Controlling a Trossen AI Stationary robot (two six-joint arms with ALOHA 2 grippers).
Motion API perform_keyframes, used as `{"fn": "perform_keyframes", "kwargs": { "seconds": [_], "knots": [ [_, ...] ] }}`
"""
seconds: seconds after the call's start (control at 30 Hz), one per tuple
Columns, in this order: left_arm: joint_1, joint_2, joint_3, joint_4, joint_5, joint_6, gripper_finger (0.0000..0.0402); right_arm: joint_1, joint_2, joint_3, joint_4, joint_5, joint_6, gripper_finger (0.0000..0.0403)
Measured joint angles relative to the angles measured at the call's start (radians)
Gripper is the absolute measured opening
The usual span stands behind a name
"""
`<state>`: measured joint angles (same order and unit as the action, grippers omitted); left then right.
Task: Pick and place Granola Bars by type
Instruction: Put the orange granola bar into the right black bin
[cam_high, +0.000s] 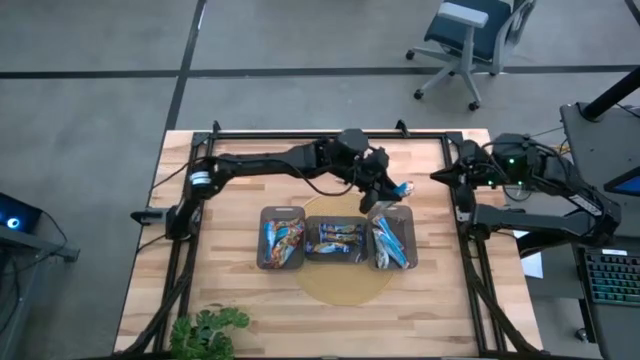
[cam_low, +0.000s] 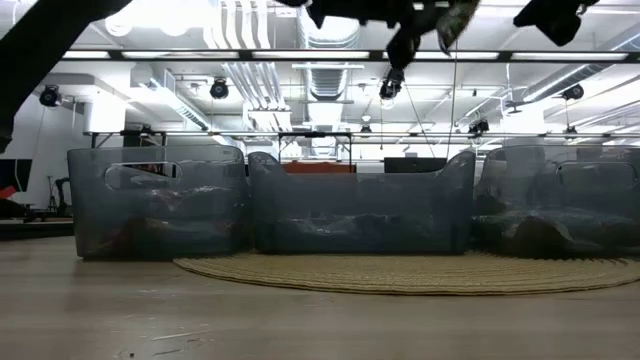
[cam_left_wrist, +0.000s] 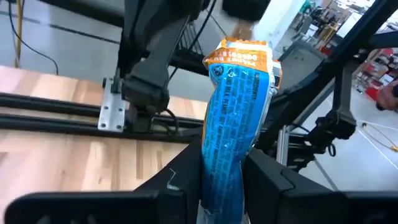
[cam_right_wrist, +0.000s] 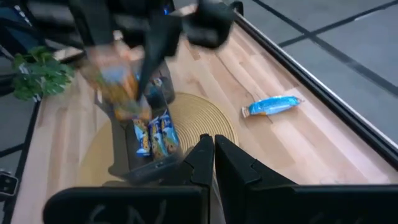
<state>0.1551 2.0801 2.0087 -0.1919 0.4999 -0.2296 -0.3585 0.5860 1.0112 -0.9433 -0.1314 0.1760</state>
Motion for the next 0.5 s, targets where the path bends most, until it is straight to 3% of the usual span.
{"fn": "perform_keyframes", "kwargs": {
  "seconds": [0.5],
  "knots": [
    [-0.045, 0.202, -0.001, 0.107, 0.0, -0.054, 0.008, 0.0, -0.023, 0.001, -0.004, 0.003, 0.001, 0.0008]
  ]
}}
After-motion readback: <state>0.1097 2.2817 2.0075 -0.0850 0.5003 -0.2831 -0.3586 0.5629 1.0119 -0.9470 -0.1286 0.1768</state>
